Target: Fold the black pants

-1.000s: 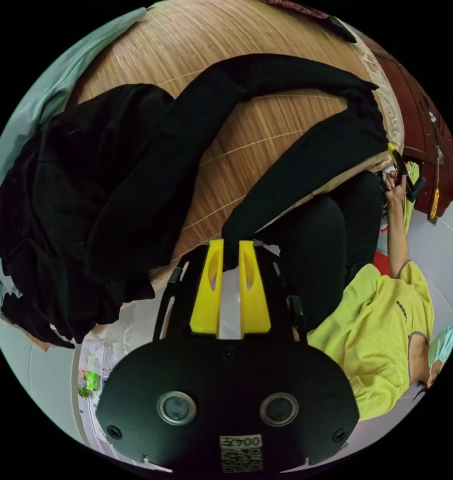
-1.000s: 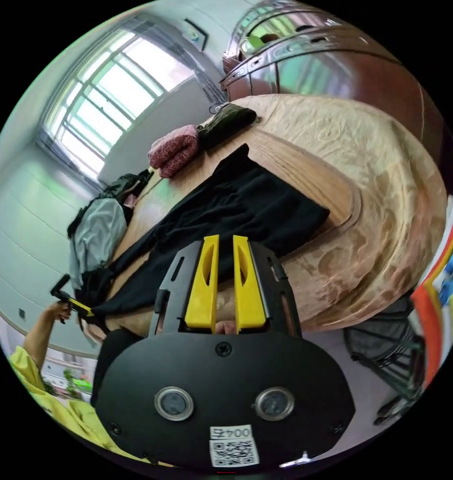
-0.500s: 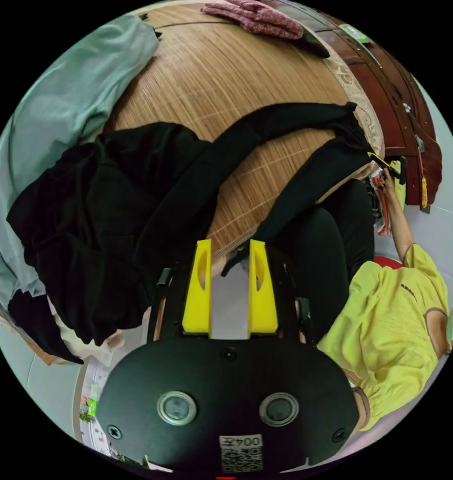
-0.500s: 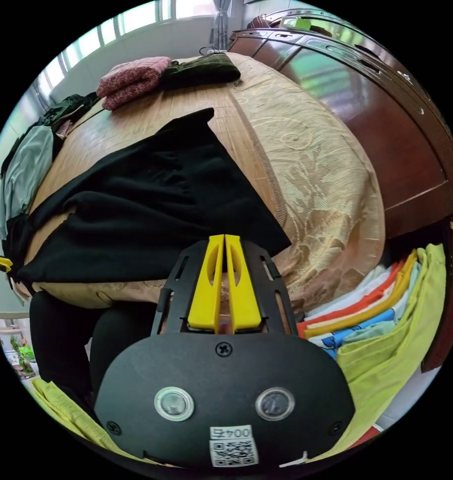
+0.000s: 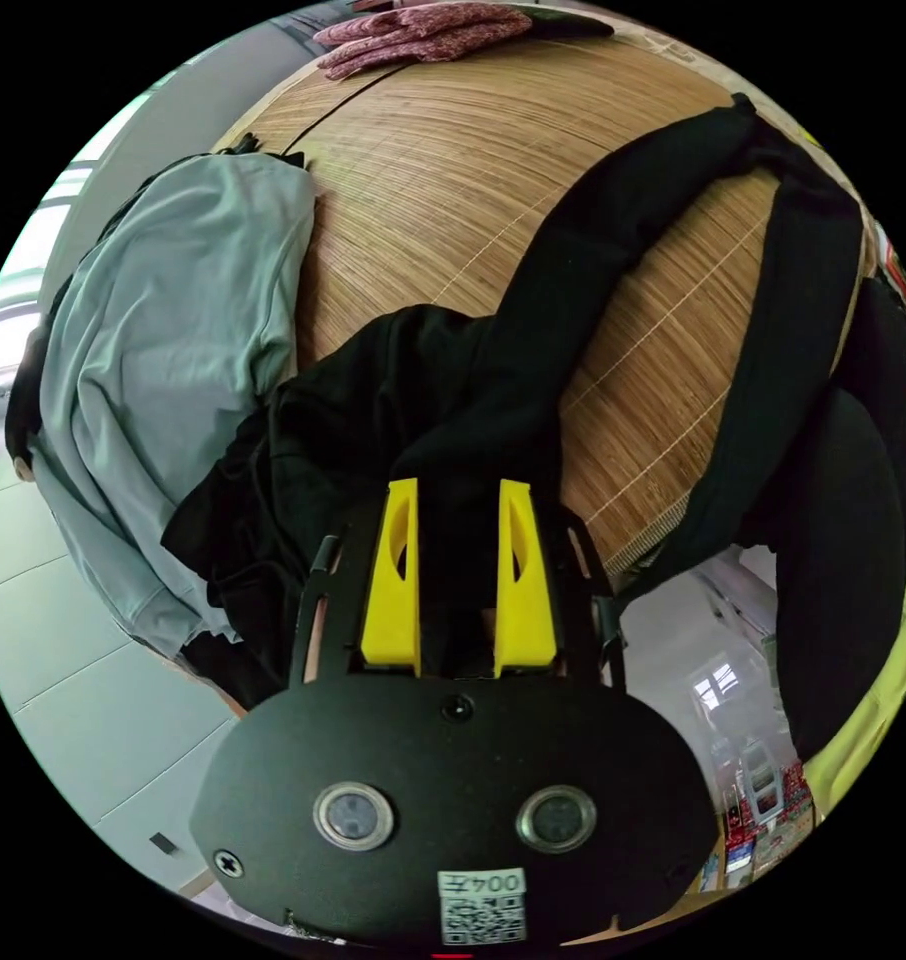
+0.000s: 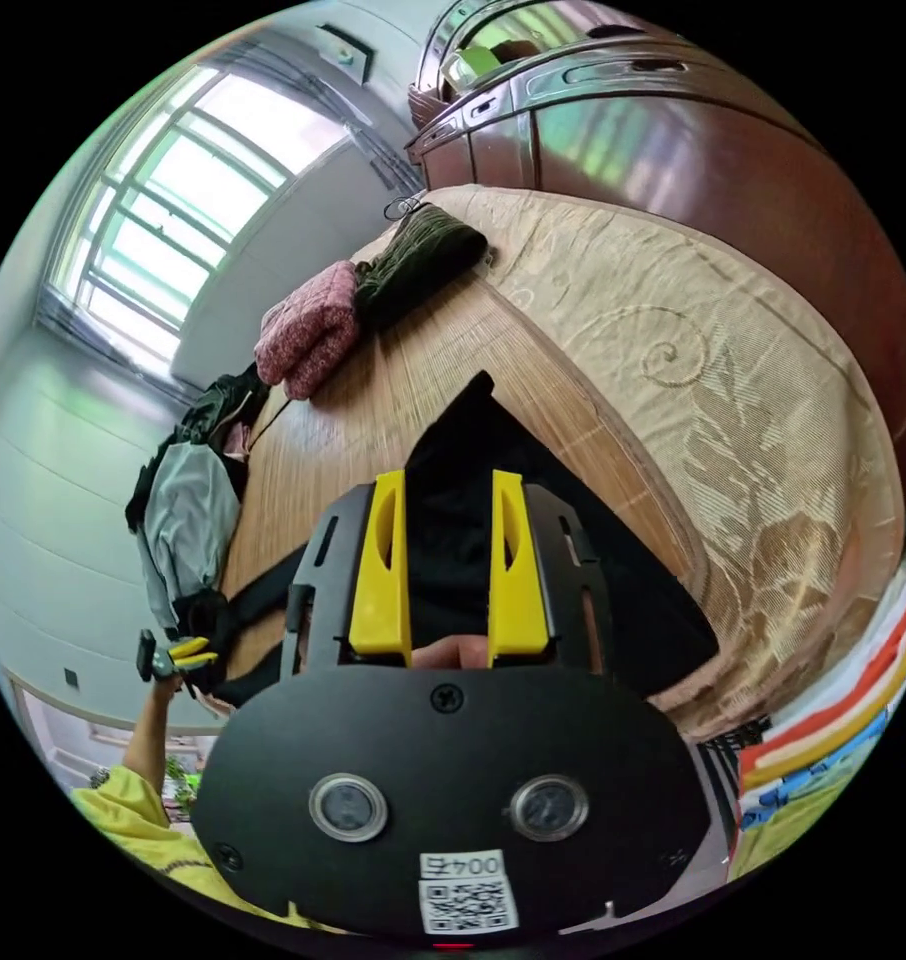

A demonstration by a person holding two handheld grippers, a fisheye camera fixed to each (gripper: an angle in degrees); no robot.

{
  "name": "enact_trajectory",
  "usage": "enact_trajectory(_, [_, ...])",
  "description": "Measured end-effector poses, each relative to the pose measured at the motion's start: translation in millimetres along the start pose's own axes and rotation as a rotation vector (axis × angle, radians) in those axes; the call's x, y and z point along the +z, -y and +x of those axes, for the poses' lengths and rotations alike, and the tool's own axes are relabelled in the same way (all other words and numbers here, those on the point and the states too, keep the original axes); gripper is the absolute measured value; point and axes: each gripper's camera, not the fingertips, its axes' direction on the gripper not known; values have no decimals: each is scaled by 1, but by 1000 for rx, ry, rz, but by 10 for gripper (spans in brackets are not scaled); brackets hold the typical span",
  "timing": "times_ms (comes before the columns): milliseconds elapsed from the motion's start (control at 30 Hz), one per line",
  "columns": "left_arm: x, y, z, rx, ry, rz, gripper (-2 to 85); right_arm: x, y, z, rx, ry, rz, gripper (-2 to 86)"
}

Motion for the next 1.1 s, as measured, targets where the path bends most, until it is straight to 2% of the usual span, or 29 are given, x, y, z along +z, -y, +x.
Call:
enact_trajectory(200, [10, -7, 9, 6, 6, -23, 91, 40, 53, 1, 70, -25, -32, 155])
enact_trajectory(267, [11, -10, 12, -1, 12, -21, 63, 54, 64, 0, 75, -69, -65, 120])
enact_trajectory(333, [6, -15, 15, -17, 33, -2, 44, 74, 73, 4, 100, -121, -147, 47])
enact_trajectory(367, [0, -21, 17, -31, 55, 19, 37, 76, 74, 6, 106, -135, -152, 45])
enact_trajectory(533, [-59, -50, 9, -89, 57, 158, 26, 21, 66, 16, 142, 98, 74, 37])
enact_trajectory(633, [-96, -65, -12, -137, -17, 272, 24, -3, 66, 23, 209, 162, 145, 36])
enact_trajectory(700, [-105, -64, -27, -161, -45, 288, 24, -5, 72, 28, 249, 188, 161, 36])
enact_trajectory(967, [-43, 2, -78, -243, 33, 23, 44, 36, 105, 27, 328, 110, 172, 40])
enact_trajectory(1100, [-6, 22, -87, -237, 12, -97, 72, 76, 121, 33, 336, 74, 39, 47])
